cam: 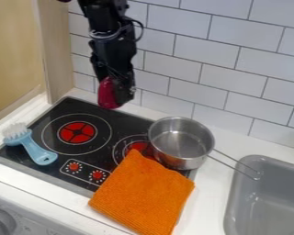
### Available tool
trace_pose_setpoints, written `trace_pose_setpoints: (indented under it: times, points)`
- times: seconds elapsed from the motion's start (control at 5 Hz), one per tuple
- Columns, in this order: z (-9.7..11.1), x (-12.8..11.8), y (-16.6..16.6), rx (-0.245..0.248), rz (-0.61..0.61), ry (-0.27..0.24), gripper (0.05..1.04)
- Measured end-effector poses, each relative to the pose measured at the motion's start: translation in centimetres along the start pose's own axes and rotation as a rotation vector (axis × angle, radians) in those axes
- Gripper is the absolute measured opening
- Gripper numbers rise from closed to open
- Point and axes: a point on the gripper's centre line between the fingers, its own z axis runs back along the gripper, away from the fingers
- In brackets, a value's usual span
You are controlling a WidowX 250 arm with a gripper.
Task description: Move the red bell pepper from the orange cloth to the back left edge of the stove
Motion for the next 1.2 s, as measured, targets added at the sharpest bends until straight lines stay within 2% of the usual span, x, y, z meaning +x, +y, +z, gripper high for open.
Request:
trace_pose_setpoints:
  times: [0.2, 0.4, 0.6, 1.0, 1.2]
  points:
    - [-0.5, -0.7, 3.4, -0.002, 0.067, -0.005, 0.723]
    - [-1.8, -1.6, 5.2, -0.031, 0.104, 0.011, 0.722]
    - [-2.9, -1.9, 6.7, -0.028, 0.106, 0.034, 0.723]
    - [-5.0, -1.7, 7.8, -0.044, 0.098, 0.062, 0.723]
    - [-6.0, -2.1, 8.2, -0.038, 0.088, 0.096, 0.722]
